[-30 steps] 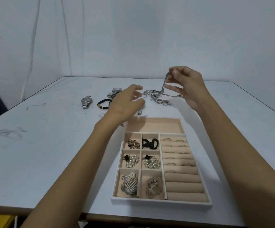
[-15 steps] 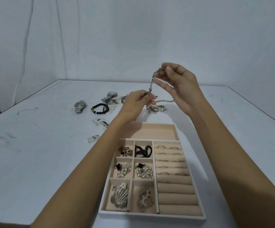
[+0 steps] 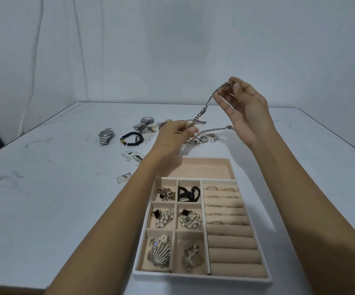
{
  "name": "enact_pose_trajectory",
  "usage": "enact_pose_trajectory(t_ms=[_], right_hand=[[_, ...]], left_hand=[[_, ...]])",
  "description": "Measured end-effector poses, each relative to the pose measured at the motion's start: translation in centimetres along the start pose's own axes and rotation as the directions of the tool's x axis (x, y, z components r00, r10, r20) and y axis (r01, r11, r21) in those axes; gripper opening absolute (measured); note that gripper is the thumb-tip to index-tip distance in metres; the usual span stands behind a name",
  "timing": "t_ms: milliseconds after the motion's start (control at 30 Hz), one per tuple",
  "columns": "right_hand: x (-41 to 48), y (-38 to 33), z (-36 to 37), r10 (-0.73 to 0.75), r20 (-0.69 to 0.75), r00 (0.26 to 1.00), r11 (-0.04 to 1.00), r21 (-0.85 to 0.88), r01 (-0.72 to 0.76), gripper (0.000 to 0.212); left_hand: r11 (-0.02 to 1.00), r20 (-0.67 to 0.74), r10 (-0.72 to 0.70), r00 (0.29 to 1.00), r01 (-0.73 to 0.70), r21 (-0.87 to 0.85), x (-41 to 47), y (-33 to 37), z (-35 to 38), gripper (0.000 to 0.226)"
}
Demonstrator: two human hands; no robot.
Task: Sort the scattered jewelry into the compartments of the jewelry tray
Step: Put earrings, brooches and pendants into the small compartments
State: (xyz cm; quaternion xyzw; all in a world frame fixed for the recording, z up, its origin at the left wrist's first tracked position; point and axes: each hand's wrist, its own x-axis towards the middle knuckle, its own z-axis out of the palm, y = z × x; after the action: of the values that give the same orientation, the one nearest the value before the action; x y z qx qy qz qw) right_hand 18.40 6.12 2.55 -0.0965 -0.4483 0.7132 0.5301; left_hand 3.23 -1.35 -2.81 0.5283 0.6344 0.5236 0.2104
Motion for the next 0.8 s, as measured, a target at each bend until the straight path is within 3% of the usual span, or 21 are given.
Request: enact_pose_trajectory(t_ms=[100, 233, 400, 500, 800], right_hand=[[0.0, 0.0, -0.4, 0.054, -0.056, 0.997, 0.999, 0.004, -0.054, 0.017], [0.1, 1.2, -1.1, 0.206, -0.152, 0.967, 0.96, -0.157, -0.23, 0.024], [-0.4, 3.5, -1.2, 0.396, -0.09, 0.914, 0.736, -0.565, -0.374, 0.03], [-0.7, 4.5, -1.3, 0.465, -0.053, 0.884, 0.613, -0.701, -0.364, 0.028], [-0.3, 4.4, -2.4, 0.377, -0.044, 0.925, 0.569, -0.777, -0.269, 0.021]], left_hand=[[0.999, -0.059, 0.002, 0.998, -0.004, -0.037, 0.0, 0.5, -0.5, 0.018], [0.961, -0.136, 0.024, 0.99, -0.06, -0.271, 0.1, 1.8, -0.5, 0.015], [0.898, -0.12, 0.051, 0.991, -0.098, -0.43, -0.1, 3.1, 0.1, 0.014], [0.853, -0.116, 0.068, 0.991, -0.118, -0.509, -0.2, 3.4, 0.1, 0.015], [0.825, -0.138, 0.018, 0.99, -0.093, -0.558, -0.4, 3.3, -0.5, 0.014]])
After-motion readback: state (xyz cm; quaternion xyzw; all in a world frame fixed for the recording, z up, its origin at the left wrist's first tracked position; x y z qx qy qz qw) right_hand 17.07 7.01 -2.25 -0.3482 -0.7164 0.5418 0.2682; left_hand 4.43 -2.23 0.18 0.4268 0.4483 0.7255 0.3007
